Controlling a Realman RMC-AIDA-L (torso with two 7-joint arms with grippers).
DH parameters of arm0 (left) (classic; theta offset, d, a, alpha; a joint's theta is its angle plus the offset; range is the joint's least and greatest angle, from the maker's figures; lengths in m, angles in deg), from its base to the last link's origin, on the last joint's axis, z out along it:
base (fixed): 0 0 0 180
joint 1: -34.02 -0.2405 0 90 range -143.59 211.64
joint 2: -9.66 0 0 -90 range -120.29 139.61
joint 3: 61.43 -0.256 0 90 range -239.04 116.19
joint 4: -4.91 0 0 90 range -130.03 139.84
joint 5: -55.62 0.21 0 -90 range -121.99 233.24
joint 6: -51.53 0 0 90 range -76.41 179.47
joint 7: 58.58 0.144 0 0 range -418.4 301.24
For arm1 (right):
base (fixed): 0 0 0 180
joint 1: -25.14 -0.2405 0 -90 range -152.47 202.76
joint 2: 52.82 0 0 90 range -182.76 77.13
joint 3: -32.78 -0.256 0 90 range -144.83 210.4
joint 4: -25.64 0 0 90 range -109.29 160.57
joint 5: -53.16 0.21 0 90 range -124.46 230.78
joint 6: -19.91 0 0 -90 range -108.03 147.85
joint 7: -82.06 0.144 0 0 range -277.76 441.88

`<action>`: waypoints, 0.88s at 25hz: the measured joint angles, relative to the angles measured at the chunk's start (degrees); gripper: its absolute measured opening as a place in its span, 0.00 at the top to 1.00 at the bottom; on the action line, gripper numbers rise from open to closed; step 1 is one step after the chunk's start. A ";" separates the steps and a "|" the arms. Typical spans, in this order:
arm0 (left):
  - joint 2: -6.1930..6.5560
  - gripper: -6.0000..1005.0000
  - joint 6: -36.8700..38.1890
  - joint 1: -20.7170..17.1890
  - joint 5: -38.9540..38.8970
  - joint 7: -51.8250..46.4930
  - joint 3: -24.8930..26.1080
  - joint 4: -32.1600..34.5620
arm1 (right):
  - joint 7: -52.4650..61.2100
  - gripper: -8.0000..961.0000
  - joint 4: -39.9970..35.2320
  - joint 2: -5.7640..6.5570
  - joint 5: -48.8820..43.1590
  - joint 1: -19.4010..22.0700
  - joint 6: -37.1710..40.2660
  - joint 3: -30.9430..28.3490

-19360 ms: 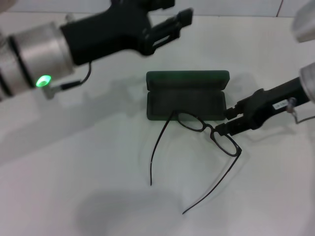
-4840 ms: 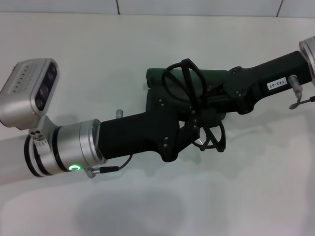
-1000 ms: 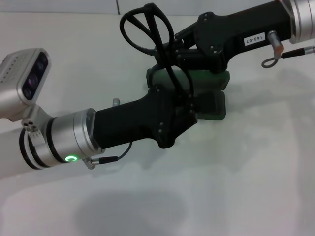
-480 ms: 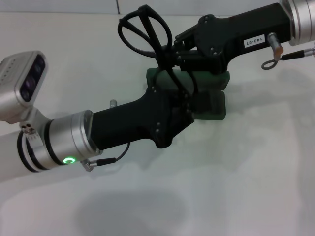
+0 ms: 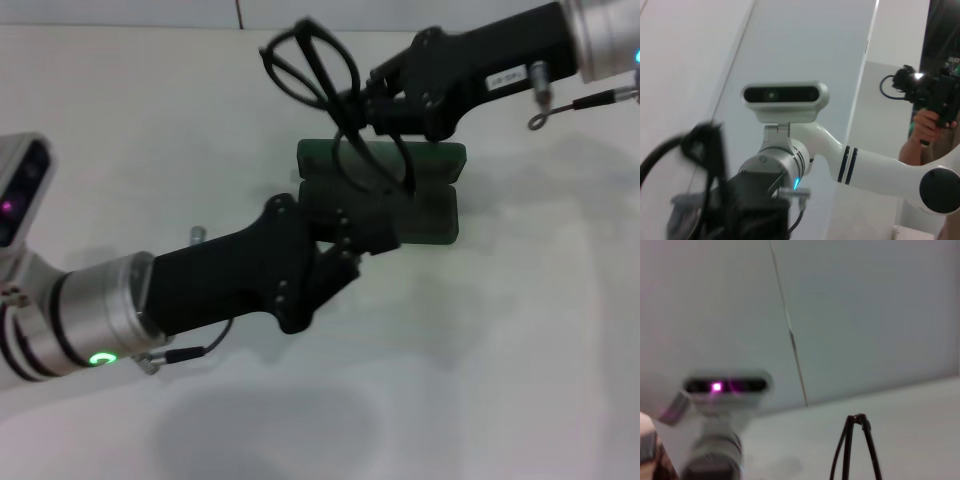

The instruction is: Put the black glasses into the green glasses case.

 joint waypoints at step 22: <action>1.27 0.96 0.43 -8.75 -0.55 5.04 1.72 0.10 | 24.55 0.88 11.01 -1.36 -22.45 -19.65 -23.71 37.87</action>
